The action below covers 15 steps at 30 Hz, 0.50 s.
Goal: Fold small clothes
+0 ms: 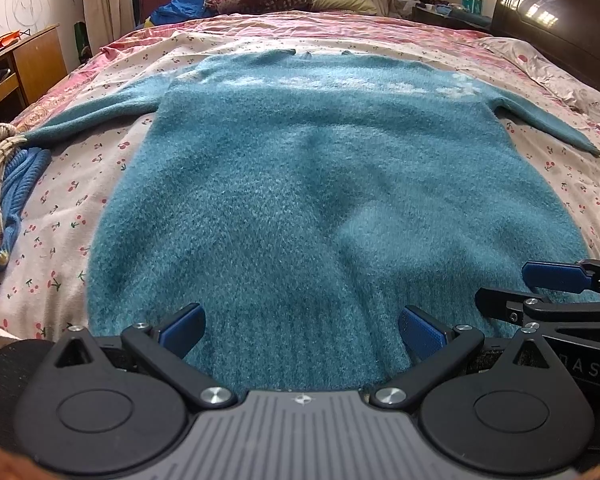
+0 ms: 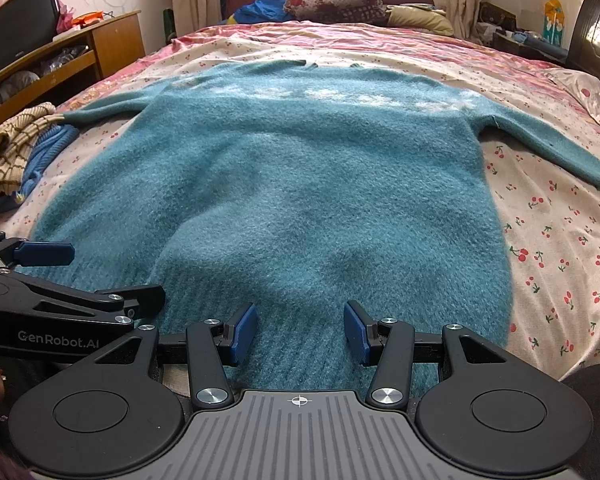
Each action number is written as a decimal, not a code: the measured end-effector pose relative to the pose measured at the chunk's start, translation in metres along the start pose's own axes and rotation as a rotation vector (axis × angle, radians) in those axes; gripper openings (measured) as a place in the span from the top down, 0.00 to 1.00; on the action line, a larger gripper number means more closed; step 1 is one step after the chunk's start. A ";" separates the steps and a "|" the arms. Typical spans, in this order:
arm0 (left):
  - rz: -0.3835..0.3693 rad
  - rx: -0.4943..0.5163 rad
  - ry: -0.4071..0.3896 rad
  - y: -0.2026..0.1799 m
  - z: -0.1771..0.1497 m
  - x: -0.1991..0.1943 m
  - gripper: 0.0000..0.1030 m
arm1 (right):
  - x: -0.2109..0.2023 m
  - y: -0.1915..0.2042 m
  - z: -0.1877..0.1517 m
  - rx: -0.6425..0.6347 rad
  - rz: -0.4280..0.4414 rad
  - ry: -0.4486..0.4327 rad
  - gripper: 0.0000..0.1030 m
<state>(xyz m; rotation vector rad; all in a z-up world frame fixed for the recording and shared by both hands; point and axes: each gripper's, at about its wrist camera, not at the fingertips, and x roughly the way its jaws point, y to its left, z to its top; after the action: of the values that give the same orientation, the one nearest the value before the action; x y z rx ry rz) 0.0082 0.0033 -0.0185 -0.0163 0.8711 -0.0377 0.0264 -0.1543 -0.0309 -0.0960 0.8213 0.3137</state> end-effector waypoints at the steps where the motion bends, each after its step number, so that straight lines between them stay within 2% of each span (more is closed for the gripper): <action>1: -0.001 -0.001 0.002 0.000 0.000 0.000 0.00 | 0.000 -0.001 0.000 0.000 0.000 0.000 0.53; 15: -0.001 0.000 0.005 -0.002 0.000 0.001 0.00 | -0.001 -0.001 -0.001 0.006 0.003 -0.008 0.53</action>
<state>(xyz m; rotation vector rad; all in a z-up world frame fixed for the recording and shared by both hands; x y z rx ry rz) 0.0083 0.0017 -0.0191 -0.0162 0.8762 -0.0389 0.0256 -0.1556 -0.0309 -0.0875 0.8144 0.3138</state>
